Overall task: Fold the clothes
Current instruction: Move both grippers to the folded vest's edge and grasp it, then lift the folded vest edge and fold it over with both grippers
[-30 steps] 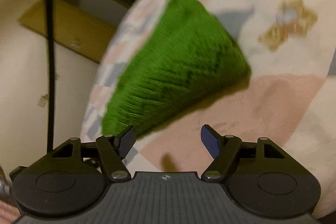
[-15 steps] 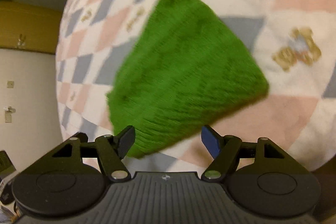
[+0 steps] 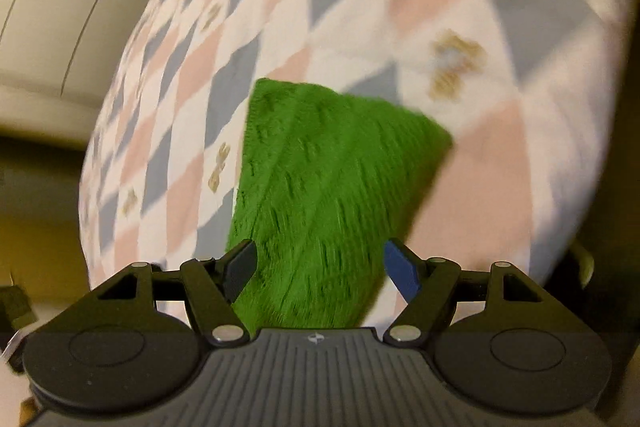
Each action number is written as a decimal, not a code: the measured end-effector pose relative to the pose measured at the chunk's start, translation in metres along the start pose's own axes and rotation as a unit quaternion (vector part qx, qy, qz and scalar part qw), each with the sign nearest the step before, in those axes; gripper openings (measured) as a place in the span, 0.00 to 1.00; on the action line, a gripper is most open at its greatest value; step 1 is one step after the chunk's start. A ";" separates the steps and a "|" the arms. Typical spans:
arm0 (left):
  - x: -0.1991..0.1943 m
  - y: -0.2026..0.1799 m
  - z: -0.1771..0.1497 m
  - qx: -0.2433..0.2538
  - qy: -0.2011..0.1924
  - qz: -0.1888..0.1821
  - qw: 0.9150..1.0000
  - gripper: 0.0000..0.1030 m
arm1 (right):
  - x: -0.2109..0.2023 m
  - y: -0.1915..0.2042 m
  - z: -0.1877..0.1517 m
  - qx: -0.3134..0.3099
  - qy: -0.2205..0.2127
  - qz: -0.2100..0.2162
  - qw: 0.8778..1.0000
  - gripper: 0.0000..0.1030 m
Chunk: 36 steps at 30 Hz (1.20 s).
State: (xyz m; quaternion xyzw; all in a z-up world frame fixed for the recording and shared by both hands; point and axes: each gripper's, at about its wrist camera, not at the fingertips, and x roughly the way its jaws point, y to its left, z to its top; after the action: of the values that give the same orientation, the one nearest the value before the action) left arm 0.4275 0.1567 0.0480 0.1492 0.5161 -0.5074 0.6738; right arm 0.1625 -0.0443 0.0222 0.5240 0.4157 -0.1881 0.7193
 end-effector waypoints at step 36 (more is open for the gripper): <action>0.211 0.101 0.060 -0.061 0.152 -0.316 0.935 0.82 | 0.123 -0.087 -0.056 0.153 -0.175 0.132 0.964 0.86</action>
State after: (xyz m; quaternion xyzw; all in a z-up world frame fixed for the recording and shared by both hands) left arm 0.5349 0.0456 -0.1380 0.0128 0.6628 -0.6329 0.4000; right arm 0.1504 -0.0063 -0.1338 0.6368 0.1766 -0.2411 0.7108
